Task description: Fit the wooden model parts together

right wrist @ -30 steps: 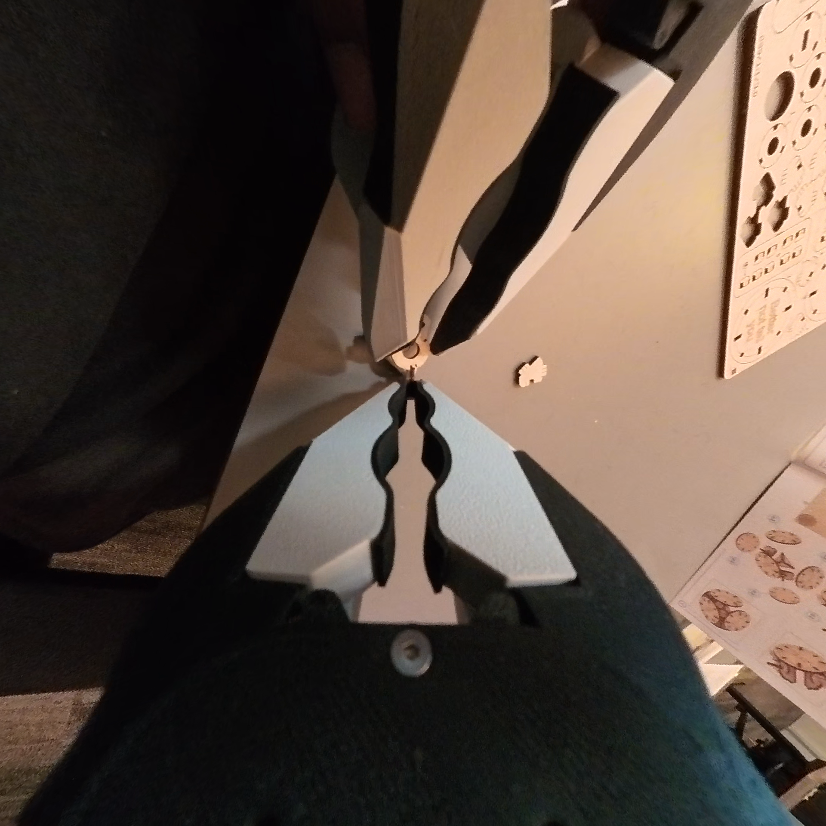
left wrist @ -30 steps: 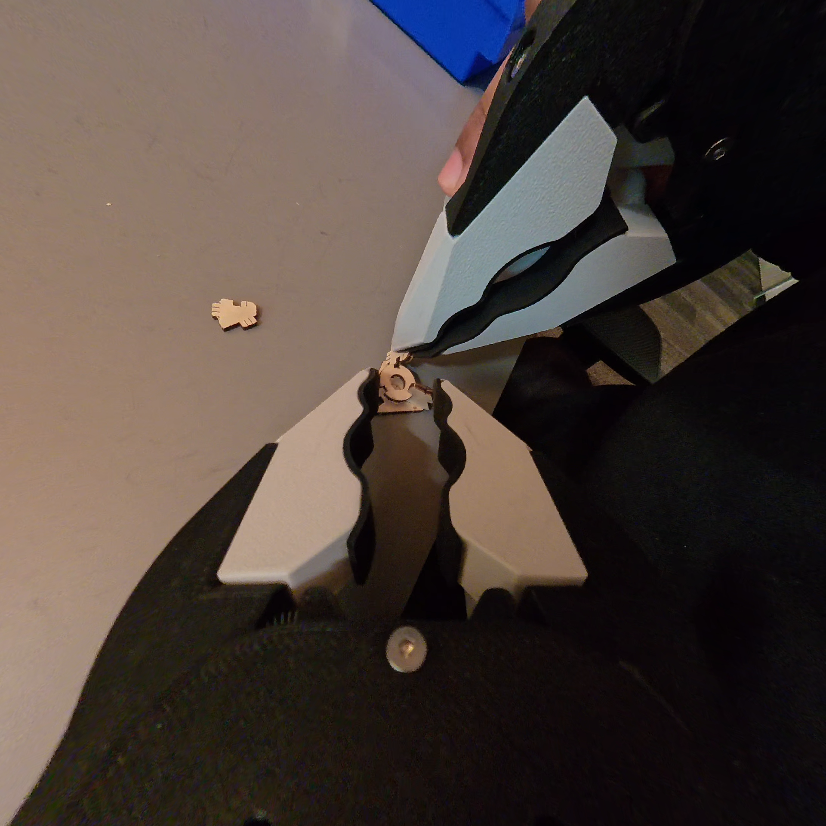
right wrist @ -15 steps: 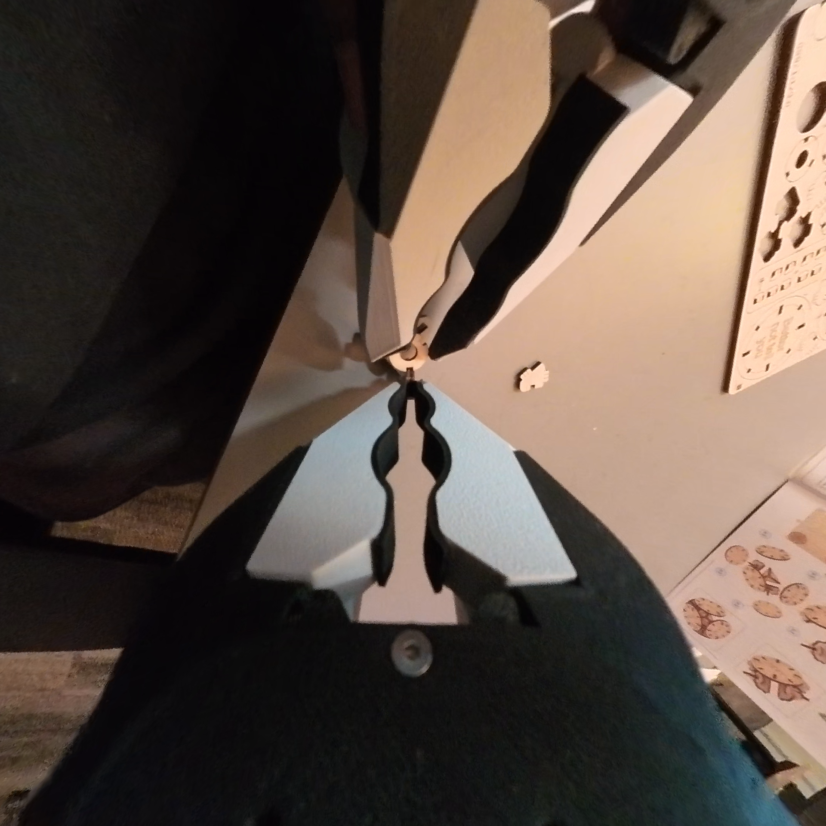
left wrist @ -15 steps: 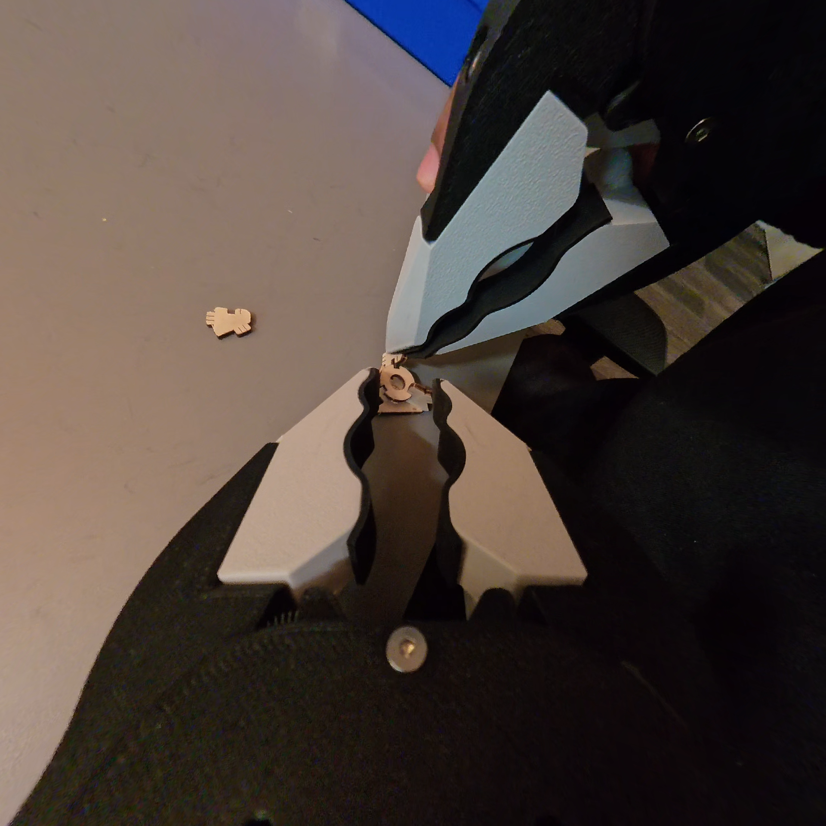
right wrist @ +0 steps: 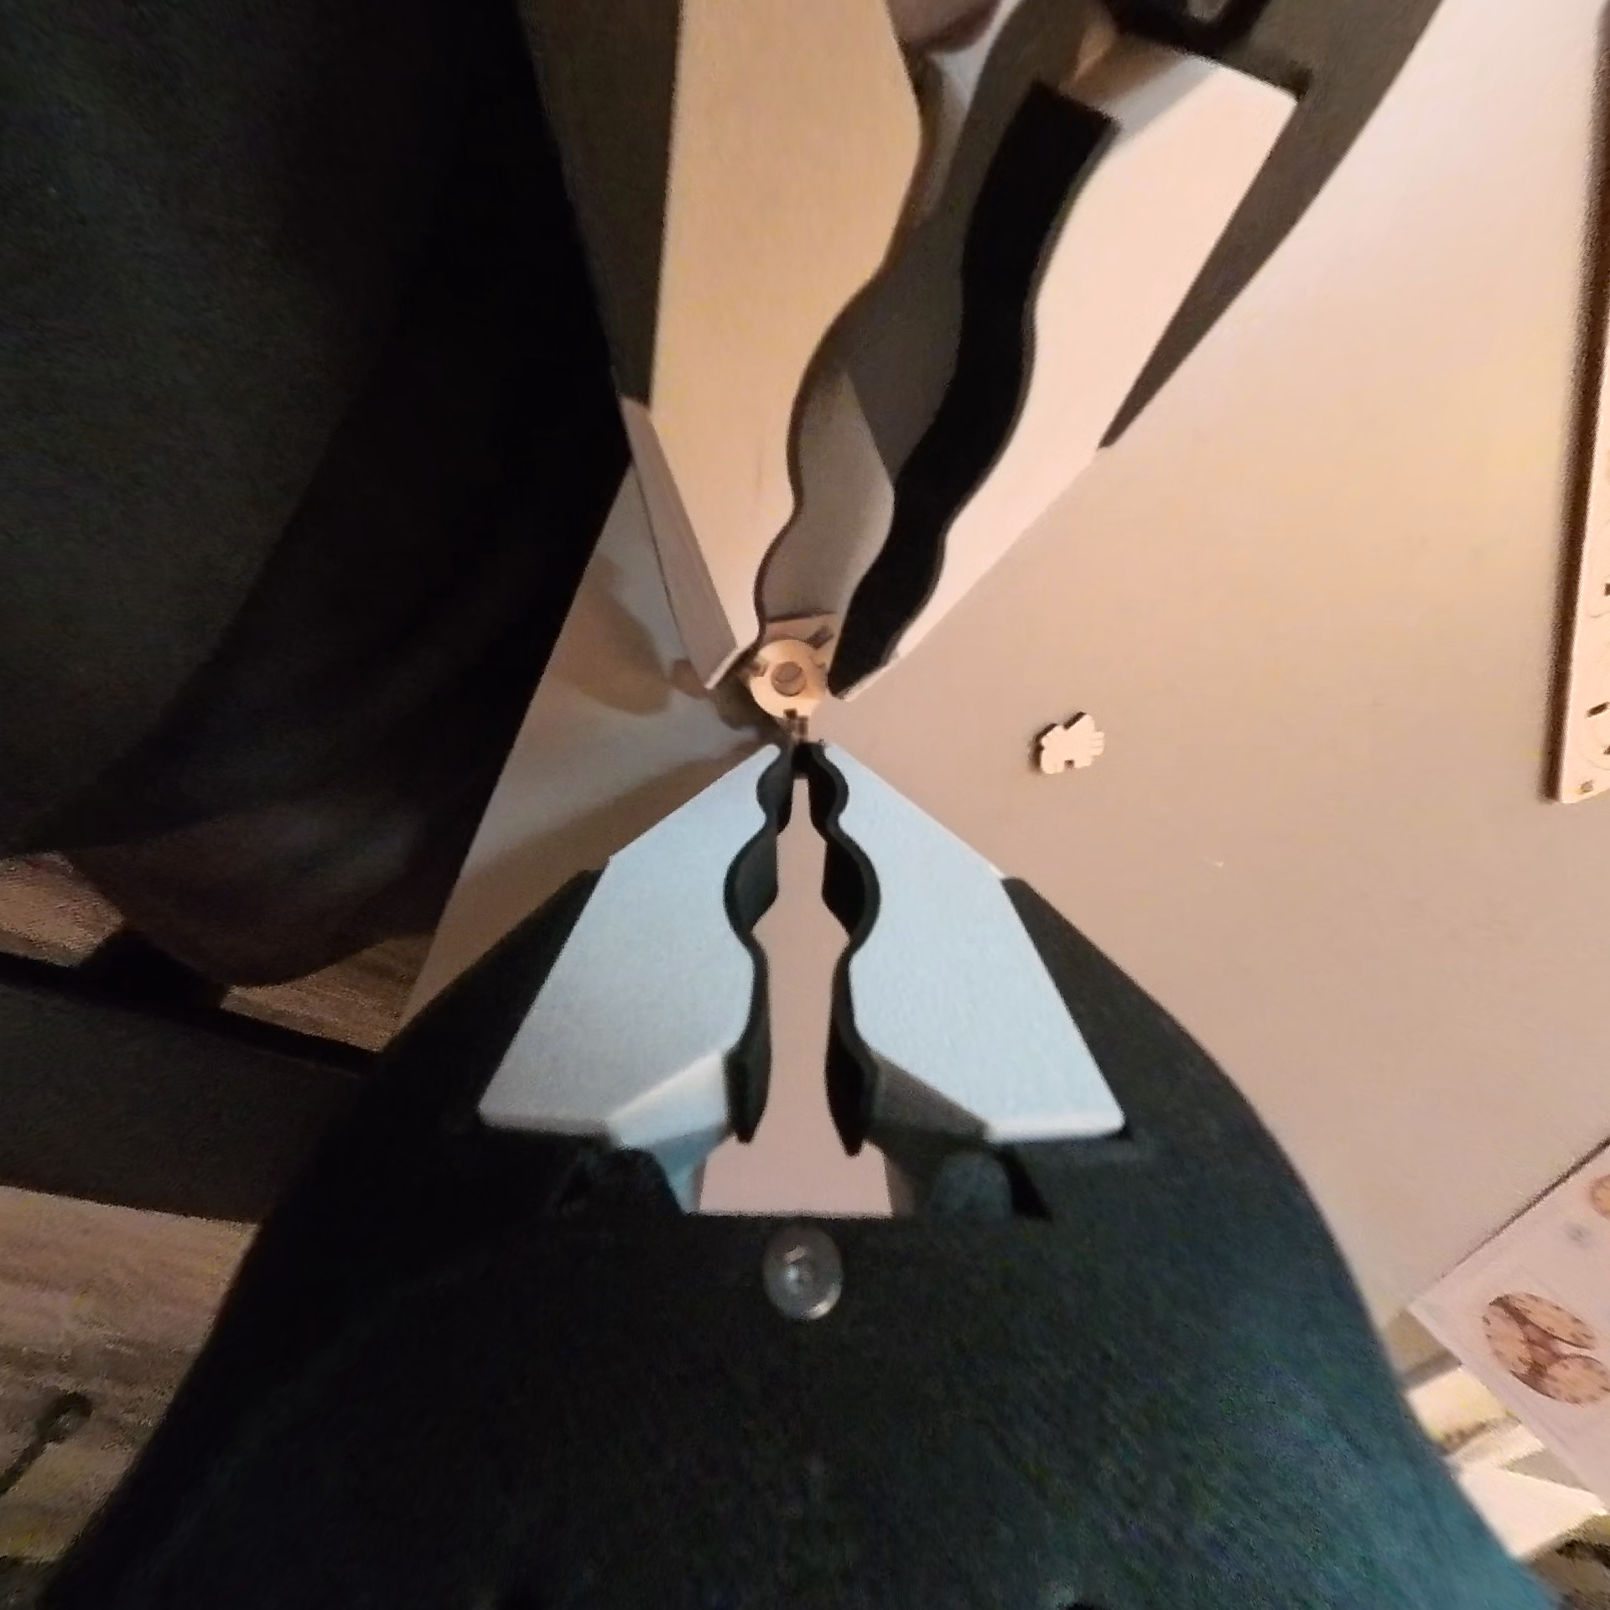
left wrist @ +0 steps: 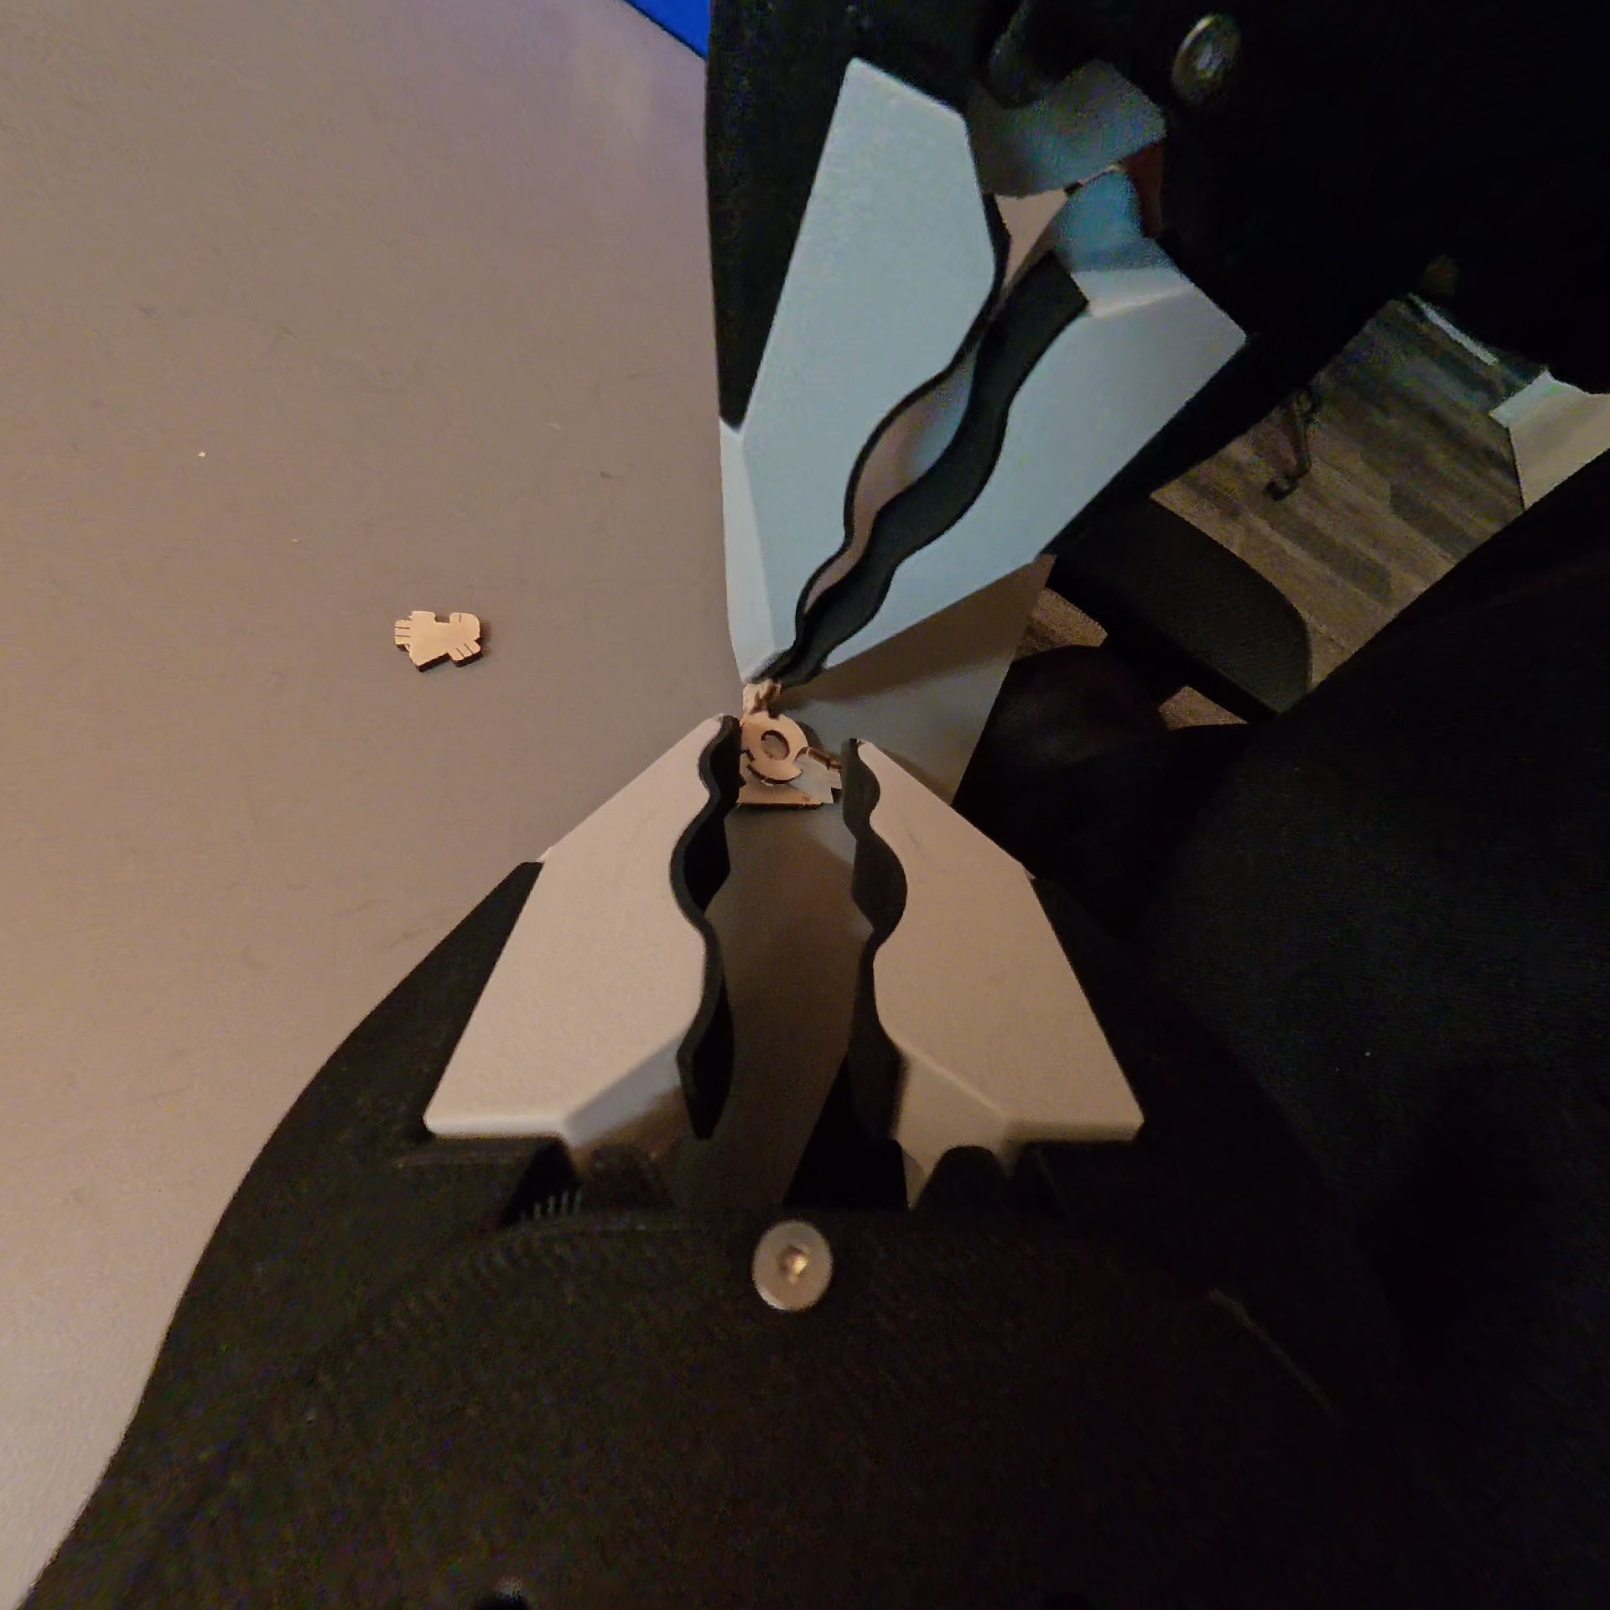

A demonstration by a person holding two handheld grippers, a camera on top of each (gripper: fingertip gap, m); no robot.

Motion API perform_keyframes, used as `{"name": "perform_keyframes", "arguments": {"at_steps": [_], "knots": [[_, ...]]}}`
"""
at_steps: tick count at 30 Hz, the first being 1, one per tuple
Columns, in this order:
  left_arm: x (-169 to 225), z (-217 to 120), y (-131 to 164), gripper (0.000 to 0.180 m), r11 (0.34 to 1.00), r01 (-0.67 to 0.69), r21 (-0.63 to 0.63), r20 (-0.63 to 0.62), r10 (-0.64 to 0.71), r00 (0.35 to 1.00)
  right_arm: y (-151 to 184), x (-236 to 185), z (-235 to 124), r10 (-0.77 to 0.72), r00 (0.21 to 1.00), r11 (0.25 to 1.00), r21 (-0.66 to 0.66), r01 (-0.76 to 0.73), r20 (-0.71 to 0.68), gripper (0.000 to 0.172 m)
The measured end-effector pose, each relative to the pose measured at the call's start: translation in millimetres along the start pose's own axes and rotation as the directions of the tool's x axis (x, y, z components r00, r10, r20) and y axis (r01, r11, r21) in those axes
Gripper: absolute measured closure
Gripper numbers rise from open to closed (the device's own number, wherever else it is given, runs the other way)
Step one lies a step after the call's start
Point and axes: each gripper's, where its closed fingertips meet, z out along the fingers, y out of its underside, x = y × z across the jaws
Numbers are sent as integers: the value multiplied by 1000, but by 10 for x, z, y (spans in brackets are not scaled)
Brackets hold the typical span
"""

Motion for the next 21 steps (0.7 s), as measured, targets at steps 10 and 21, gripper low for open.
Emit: {"name": "perform_keyframes", "arguments": {"at_steps": [10,21], "knots": [[11,-2,0,158,1000,-24,6,7,24,1000,4,-20,-14,-54,998,997,-55,53,-28,171],[32,-11,-3,159,1000,-28,13,-9,28,1000,-37,-59,7,-60,998,998,-26,60,-10,171]]}}
